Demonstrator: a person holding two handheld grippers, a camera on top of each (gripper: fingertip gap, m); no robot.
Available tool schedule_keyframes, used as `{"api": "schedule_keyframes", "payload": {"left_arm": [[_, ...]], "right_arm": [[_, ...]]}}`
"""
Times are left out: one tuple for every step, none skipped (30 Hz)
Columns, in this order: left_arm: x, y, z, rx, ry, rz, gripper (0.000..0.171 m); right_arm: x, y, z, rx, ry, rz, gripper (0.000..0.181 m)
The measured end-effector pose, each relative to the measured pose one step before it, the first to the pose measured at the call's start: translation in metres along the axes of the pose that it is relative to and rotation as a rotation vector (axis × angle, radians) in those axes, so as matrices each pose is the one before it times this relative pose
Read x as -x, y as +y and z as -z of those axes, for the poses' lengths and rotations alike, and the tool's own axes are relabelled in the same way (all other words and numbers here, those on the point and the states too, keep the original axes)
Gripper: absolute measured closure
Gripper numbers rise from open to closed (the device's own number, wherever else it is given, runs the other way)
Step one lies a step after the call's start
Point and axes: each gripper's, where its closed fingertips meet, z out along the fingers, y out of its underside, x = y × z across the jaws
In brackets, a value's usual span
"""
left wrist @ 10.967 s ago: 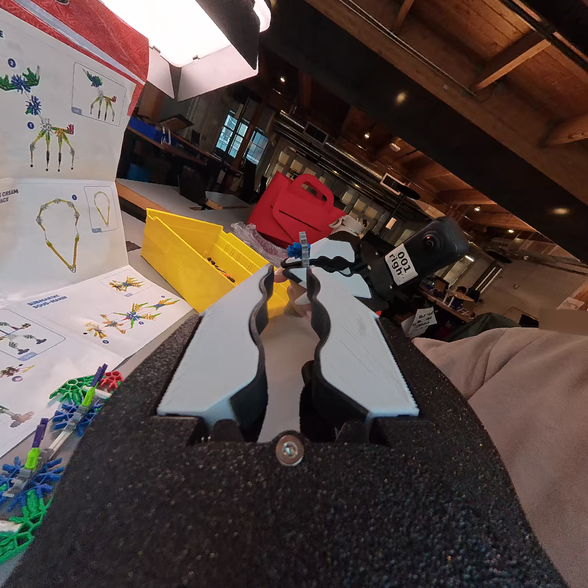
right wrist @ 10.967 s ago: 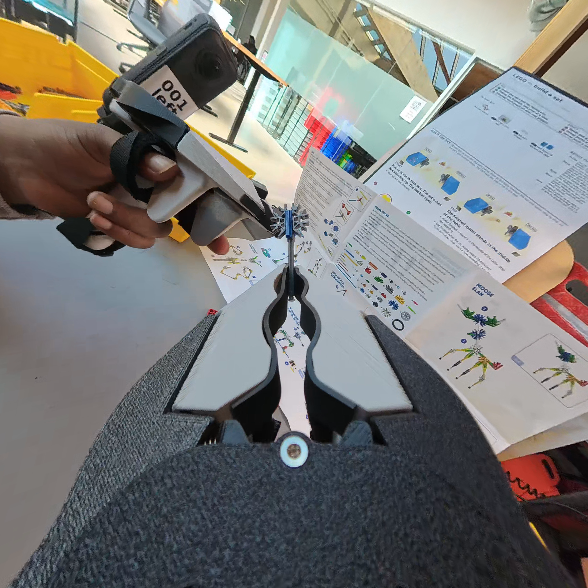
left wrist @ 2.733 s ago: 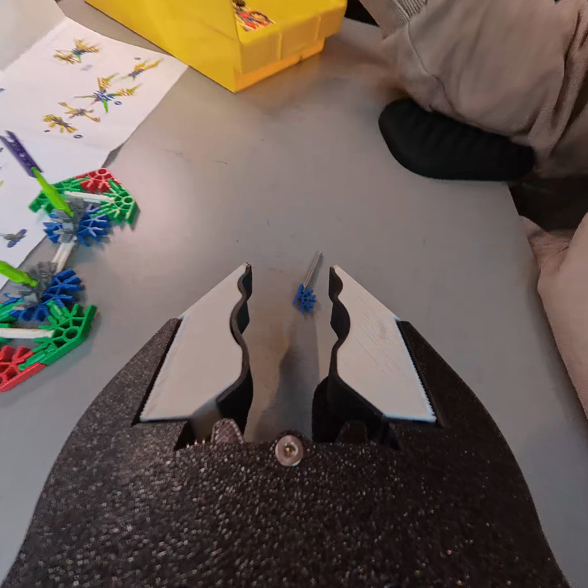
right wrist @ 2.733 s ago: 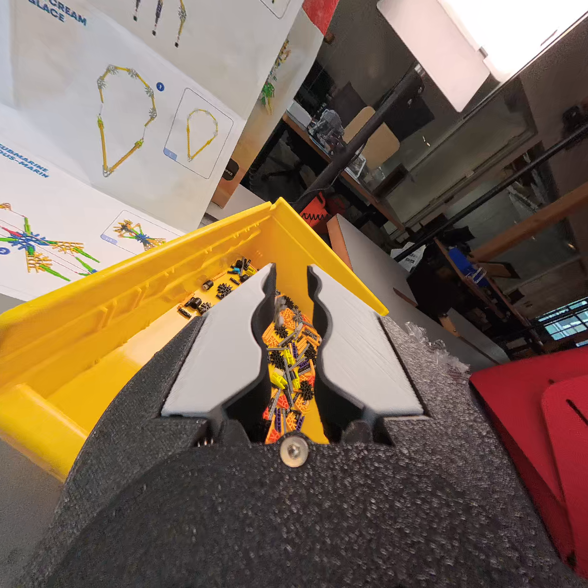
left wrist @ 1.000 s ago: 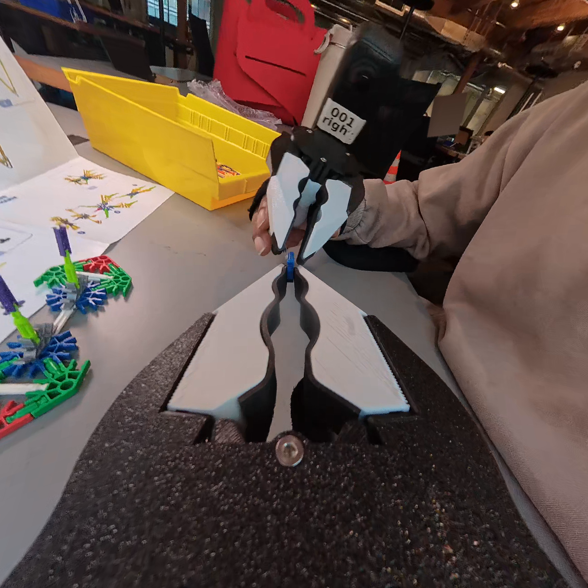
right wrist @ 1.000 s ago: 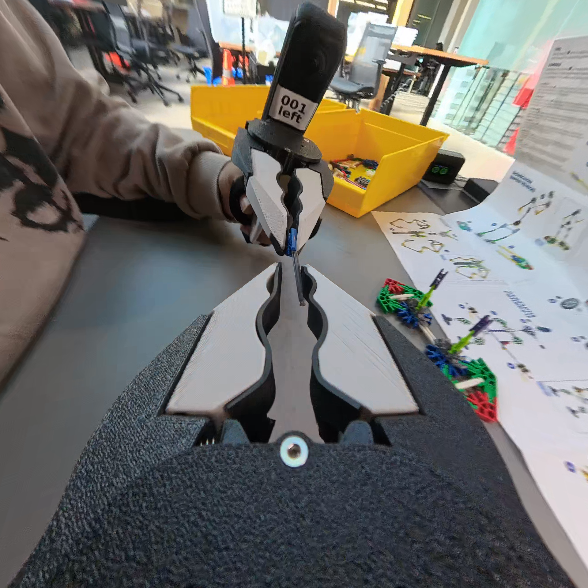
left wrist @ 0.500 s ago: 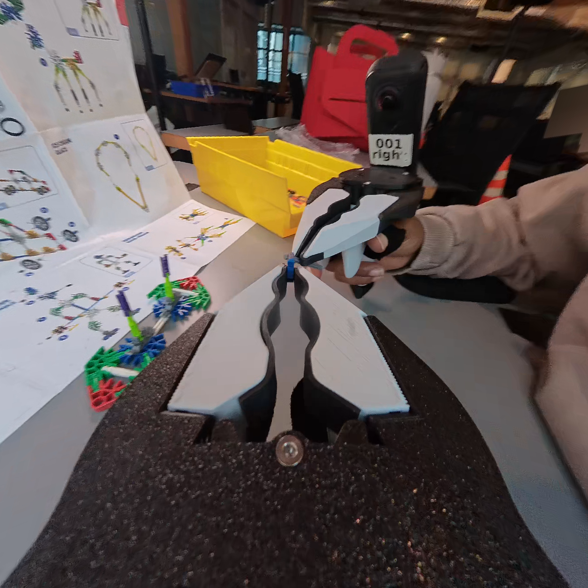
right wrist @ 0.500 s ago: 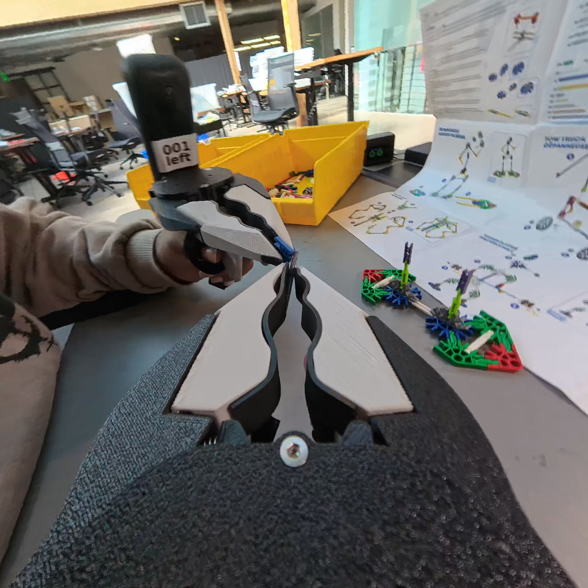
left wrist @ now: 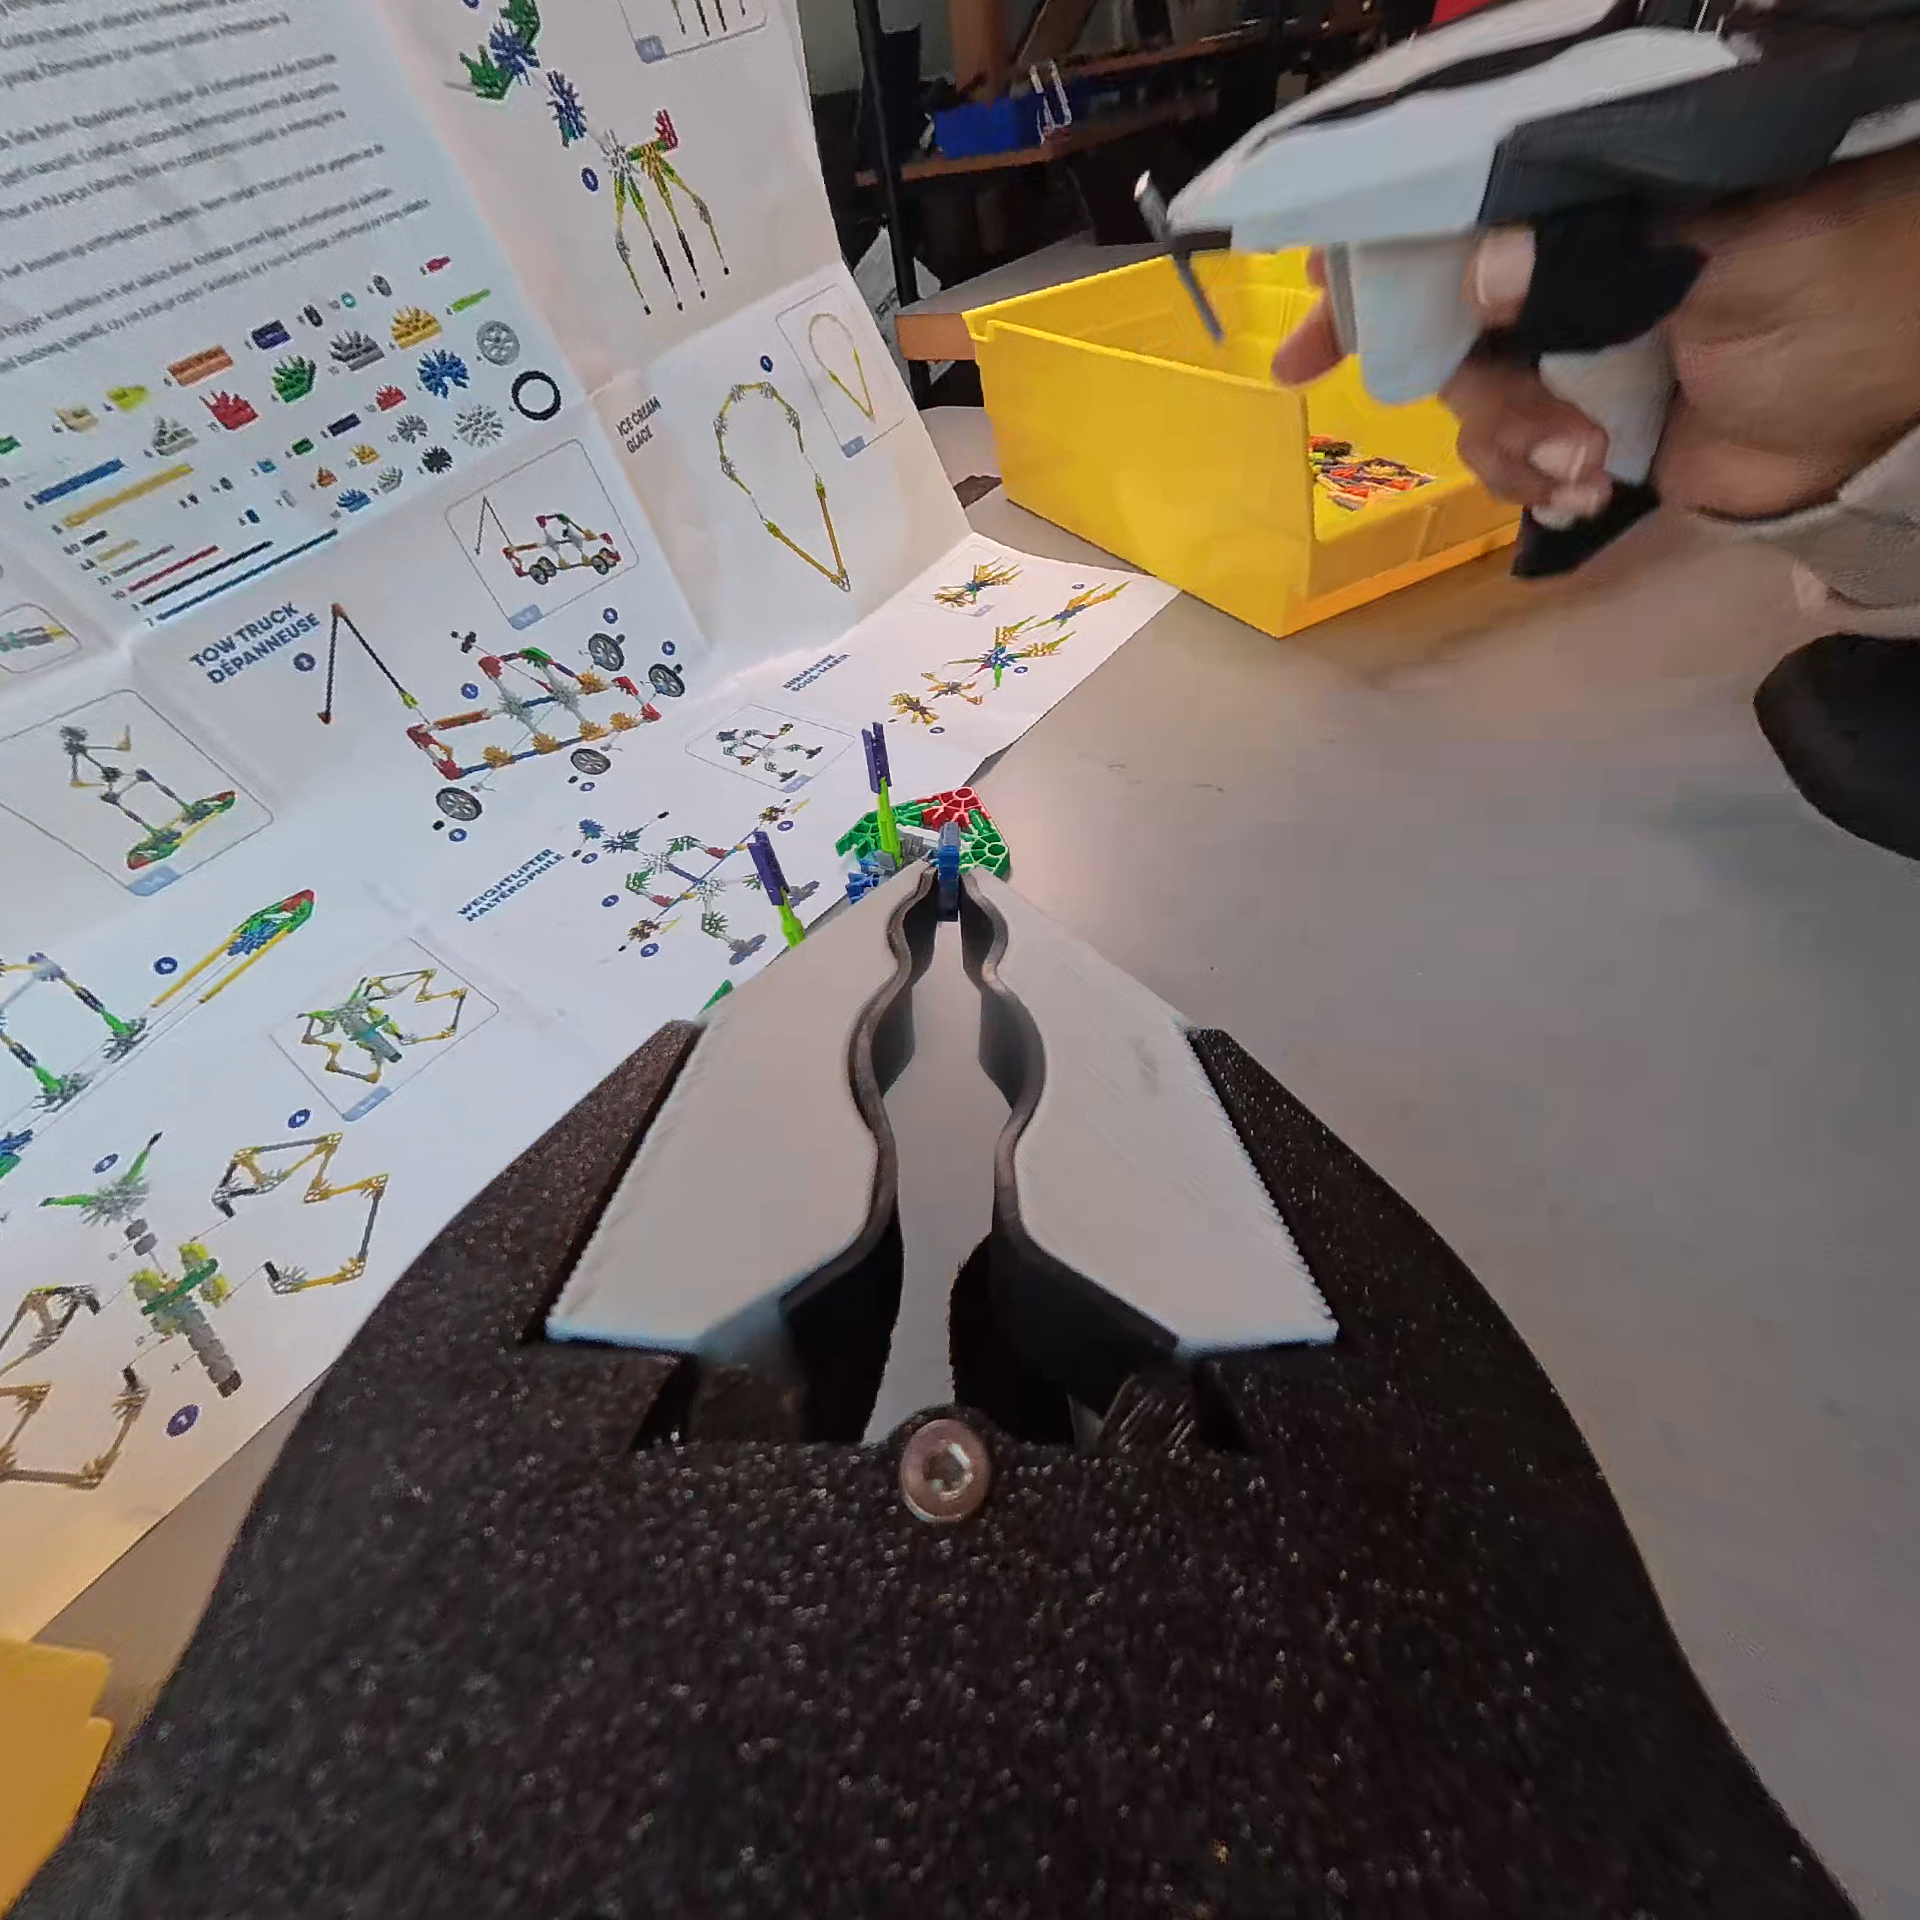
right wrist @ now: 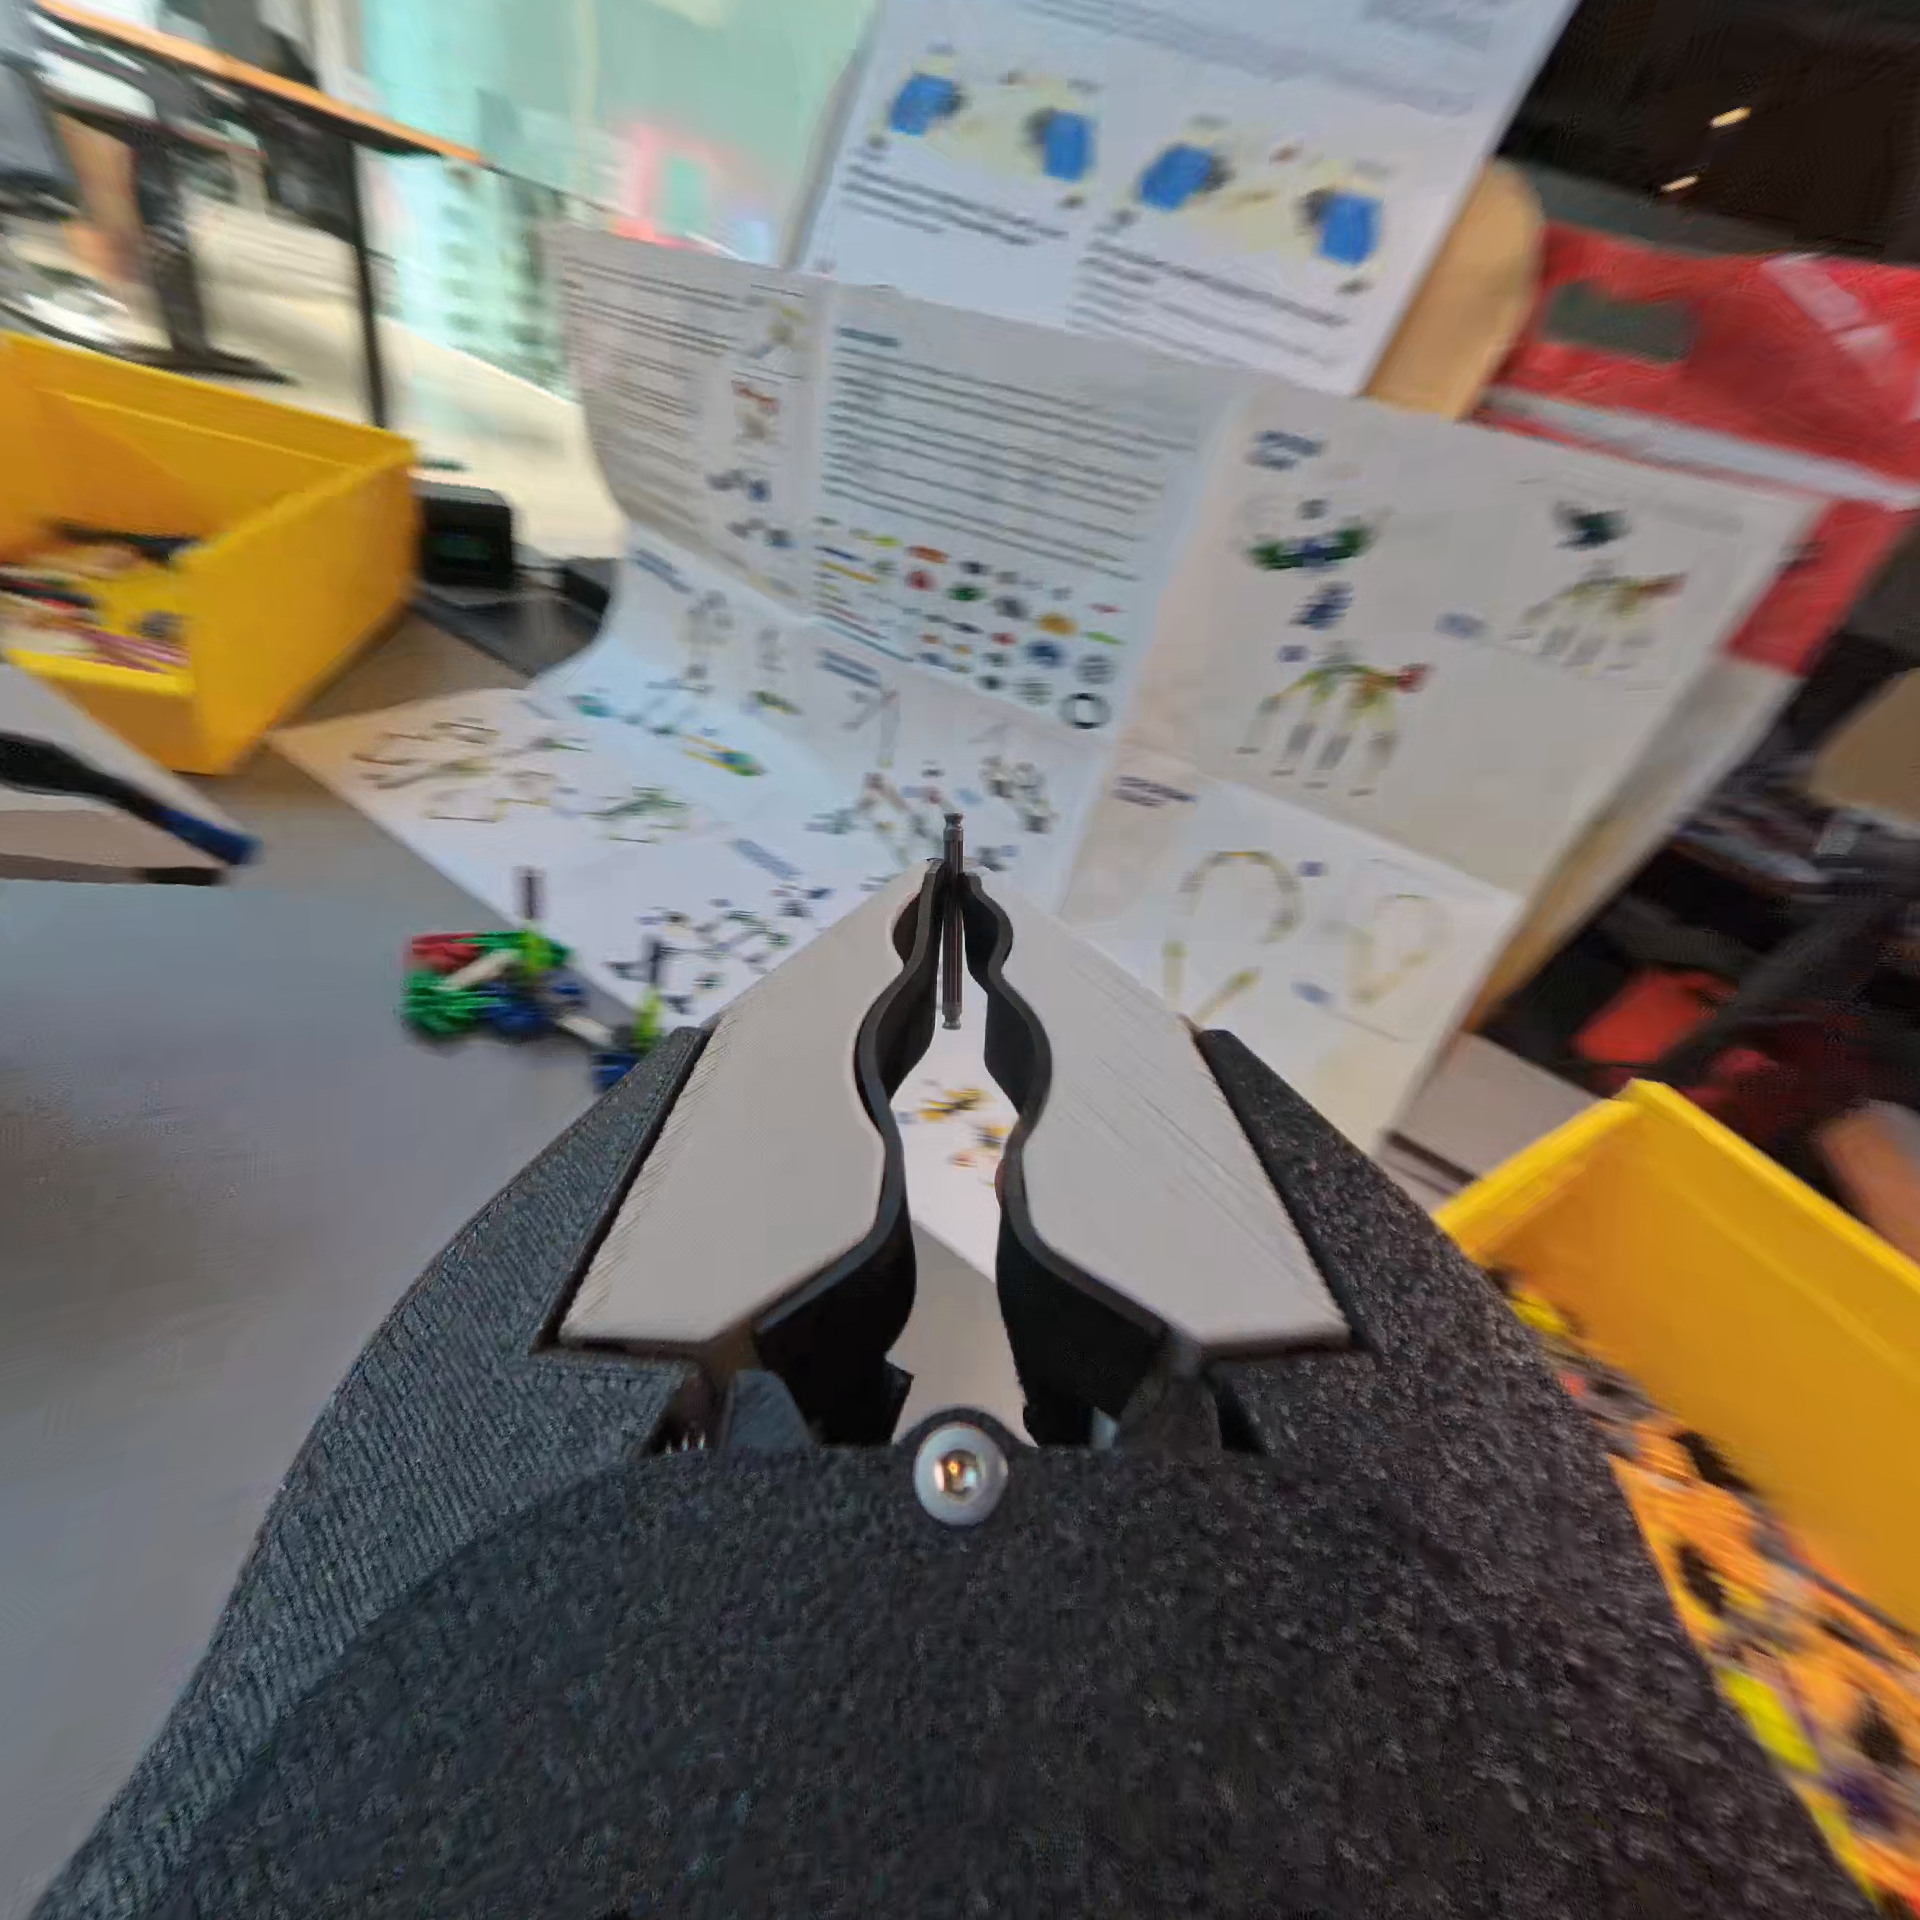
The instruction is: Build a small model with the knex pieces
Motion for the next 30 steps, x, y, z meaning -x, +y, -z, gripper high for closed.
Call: {"api": "schedule_keyframes", "payload": {"left_arm": [[0.00039, 0.00028, -0.00007, -0.00003, -0.0022, -0.0017, 0.169], [-0.0002, 0.00038, -0.00031, 0.00102, -0.0015, -0.0022, 0.169], [-0.00065, 0.00052, -0.00052, 0.00186, 0.0008, -0.0023, 0.169], [-0.0006, 0.00055, -0.00046, 0.00179, 0.0014, -0.0014, 0.169], [-0.00059, 0.0005, -0.00063, 0.00154, 0.0017, -0.0001, 0.169], [-0.00067, 0.00074, -0.00046, 0.00215, 0.0026, 0.0011, 0.169], [-0.00058, 0.00044, -0.00038, 0.00124, 0.0019, 0.0013, 0.169], [-0.00014, 0.00002, -0.00011, -0.00023, -0.0005, 0.0002, 0.169], [0.00002, -0.00005, 0.00017, 0.0004, -0.0012, -0.0012, 0.169], [-0.00005, -0.00004, 0.00015, 0.00143, -0.0009, -0.0016, 0.169], [0.00004, 0.00012, 0.0002, 0.00075, -0.0011, -0.0007, 0.169], [-0.00007, -0.00001, 0.00016, -0.00033, -0.0001, 0.0002, 0.169], [-0.00027, -0.00003, 0.00015, -0.00046, 0.0011, 0.0005, 0.169], [-0.00049, -0.00009, 0.00001, -0.00064, 0.0025, 0.0001, 0.169], [-0.0011, -0.00014, -0.0002, -0.00121, 0.0056, 0.0004, 0.169], [-0.00188, -0.00027, -0.00022, -0.00242, 0.0114, 0.0025, 0.169], [-0.00334, -0.00059, -0.00032, -0.00569, 0.0207, 0.0054, 0.169], [-0.00479, -0.00125, -0.00028, -0.01024, 0.0307, 0.0091, 0.169], [-0.00587, -0.00197, -0.00025, -0.01375, 0.0391, 0.0164, 0.169], [-0.00719, -0.00247, -0.00024, -0.01584, 0.0491, 0.0248, 0.169], [-0.00834, -0.00284, -0.00017, -0.01734, 0.0573, 0.0276, 0.169], [-0.00791, -0.00338, -0.00002, -0.02151, 0.0526, 0.023, 0.169], [-0.0072, -0.00376, 0.00005, -0.02412, 0.0437, 0.0128, 0.169], [-0.00734, -0.00304, -0.00021, -0.01721, 0.0414, 0.0024, 0.169], [-0.0065, -0.00195, -0.00055, -0.00914, 0.0331, -0.0066, 0.169], [-0.00548, -0.0011, -0.00075, -0.00356, 0.0236, -0.0134, 0.169], [-0.00546, -0.00007, -0.00094, 0.00229, 0.0237, -0.0144, 0.169], [-0.00475, 0.00035, -0.00103, 0.0045, 0.0204, -0.0114, 0.169], [-0.00335, 0.0005, -0.00098, 0.00442, 0.0128, -0.0097, 0.169], [-0.00233, 0.00075, -0.00073, 0.00633, 0.0085, -0.0095, 0.169]], "right_arm": [[-0.03649, 0.00206, 0.00823, 0.0265, 0.1342, 0.074, 0.18], [-0.0353, 0.00909, 0.0048, 0.044, 0.1267, 0.0613, 0.18], [-0.03103, 0.01295, 0.00171, 0.0497, 0.1077, 0.0464, 0.179], [-0.0243, 0.01531, -0.00097, 0.059, 0.0773, 0.0356, 0.18], [-0.01935, 0.01348, -0.00191, 0.0435, 0.063, 0.0254, 0.179], [-0.01352, 0.01249, -0.00261, 0.039, 0.04, 0.0146, 0.179], [-0.00864, 0.0105, -0.00286, 0.0315, 0.0213, 0.0004, 0.179], [-0.0055, 0.00604, -0.00192, 0.0095, 0.0121, -0.0068, 0.177], [-0.00263, 0.00271, -0.00084, 0.0006, 0.0044, -0.0124, 0.17], [0.00044, -0.00094, 0.00027, -0.007, -0.0061, -0.0125, 0.164], [0.00378, -0.00607, 0.00204, -0.0268, -0.0169, -0.0109, 0.161], [0.00942, -0.01147, 0.00356, -0.0533, -0.0418, -0.0052, 0.16], [0.01481, -0.01467, 0.00454, -0.0669, -0.0638, 0.0012, 0.16], [0.01896, -0.016, 0.00422, -0.0681, -0.0761, 0.0038, 0.16], [0.02379, -0.01558, 0.00311, -0.0632, -0.0955, 0.0071, 0.161], [0.02848, -0.01394, 0.00119, -0.0521, -0.1148, 0.001, 0.161], [0.03162, -0.01166, -0.00119, -0.0413, -0.1291, -0.0106, 0.161], [0.032, -0.00902, -0.00371, -0.0309, -0.1287, -0.0213, 0.162], [0.03243, -0.00647, -0.00581, -0.0221, -0.1342, -0.0271, 0.163], [0.03015, -0.00483, -0.00763, -0.0188, -0.1252, -0.0356, 0.163], [0.02706, -0.00258, -0.00893, -0.0136, -0.1151, -0.0393, 0.163], [0.02308, -0.00071, -0.00965, -0.0081, -0.1002, -0.0397, 0.163], [0.01943, 0.00086, -0.00928, -0.0048, -0.0889, -0.0342, 0.163], [0.01505, 0.00121, -0.00834, -0.0058, -0.0723, -0.028, 0.163], [0.01034, 0.00123, -0.0069, -0.0072, -0.0515, -0.0273, 0.163], [0.00701, 0.00129, -0.00537, -0.0062, -0.0384, -0.0267, 0.163], [0.00459, 0.00032, -0.00365, -0.0108, -0.0277, -0.0261, 0.163], [0.00363, -0.0003, -0.00228, -0.0143, -0.0235, -0.0269, 0.164], [0.00375, 0.00005, -0.00142, -0.0103, -0.0256, -0.0227, 0.166], [0.00259, 0.00046, -0.00085, -0.0063, -0.0171, -0.0145, 0.167]]}}
